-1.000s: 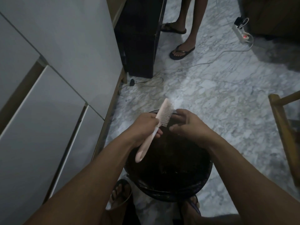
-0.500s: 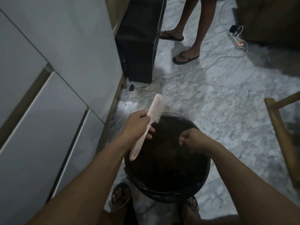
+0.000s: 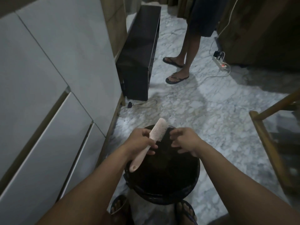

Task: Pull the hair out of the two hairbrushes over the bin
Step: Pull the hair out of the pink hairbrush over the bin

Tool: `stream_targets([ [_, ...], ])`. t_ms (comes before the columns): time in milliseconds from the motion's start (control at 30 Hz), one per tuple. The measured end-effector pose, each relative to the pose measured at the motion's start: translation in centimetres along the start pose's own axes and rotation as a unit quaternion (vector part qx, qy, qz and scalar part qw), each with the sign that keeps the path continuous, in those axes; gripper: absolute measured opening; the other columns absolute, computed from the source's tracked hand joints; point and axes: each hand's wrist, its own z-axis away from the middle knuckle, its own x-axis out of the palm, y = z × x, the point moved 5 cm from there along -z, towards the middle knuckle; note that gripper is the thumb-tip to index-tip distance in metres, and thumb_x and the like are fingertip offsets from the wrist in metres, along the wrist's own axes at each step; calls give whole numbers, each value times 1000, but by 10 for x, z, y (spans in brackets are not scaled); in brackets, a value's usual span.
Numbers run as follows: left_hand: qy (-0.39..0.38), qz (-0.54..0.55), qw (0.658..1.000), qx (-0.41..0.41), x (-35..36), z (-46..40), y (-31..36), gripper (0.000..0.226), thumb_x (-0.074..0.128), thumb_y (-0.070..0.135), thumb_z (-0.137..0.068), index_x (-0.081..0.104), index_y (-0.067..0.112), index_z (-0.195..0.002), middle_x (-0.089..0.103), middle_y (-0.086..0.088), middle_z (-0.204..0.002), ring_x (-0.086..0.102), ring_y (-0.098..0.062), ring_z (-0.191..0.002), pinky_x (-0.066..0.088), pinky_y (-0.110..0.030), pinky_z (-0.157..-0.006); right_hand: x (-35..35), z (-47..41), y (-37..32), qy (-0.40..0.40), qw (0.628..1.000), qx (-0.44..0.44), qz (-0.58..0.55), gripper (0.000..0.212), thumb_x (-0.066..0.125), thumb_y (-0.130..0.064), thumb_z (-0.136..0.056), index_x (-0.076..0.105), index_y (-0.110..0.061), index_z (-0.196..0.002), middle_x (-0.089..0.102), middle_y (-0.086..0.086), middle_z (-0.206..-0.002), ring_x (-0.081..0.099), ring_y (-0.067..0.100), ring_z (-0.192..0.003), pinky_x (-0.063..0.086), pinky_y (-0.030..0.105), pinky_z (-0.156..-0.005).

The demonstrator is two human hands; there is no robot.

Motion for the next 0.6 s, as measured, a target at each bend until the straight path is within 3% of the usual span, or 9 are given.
stream_targets([
  [133,12,-8,1000,-12,0,11,-4,29,64,-10,-84,60,7,-108,64,-14,-107,72,-28,-86,60,-52,-76,3,9,14,28,999,9,20,37,62,13,-81,64,-9,-111,62,11,-119,69,25,-90,62,40,-75],
  [267,12,-28,999,-11,2,22,-3,34,65,-11,-83,57,9,-110,64,-15,-109,73,-31,-89,61,-48,-71,-3,19,12,60,995,-2,-77,50,71,9,-75,57,-1,-122,66,14,-101,71,30,-86,60,44,-79],
  [400,2,-52,999,-6,4,27,2,34,68,-8,-81,59,10,-108,66,-19,-114,74,-29,-87,60,-40,-64,-6,29,-7,16,974,-34,-223,47,57,4,-90,45,-8,-134,63,19,-112,67,34,-95,58,44,-79],
  [467,-3,-60,998,-6,6,29,6,34,70,-6,-81,59,12,-108,67,-19,-113,74,-29,-87,59,-38,-62,-11,32,-15,-2,972,-50,-229,48,57,2,-91,46,-15,-134,62,20,-117,68,36,-99,59,44,-77],
  [600,-9,-55,998,-3,9,34,14,34,71,-3,-82,57,13,-109,67,-20,-111,75,-29,-84,60,-38,-61,-19,36,-23,16,983,-61,-173,36,63,-1,-88,59,-5,-124,67,19,-108,71,32,-92,62,37,-70],
])
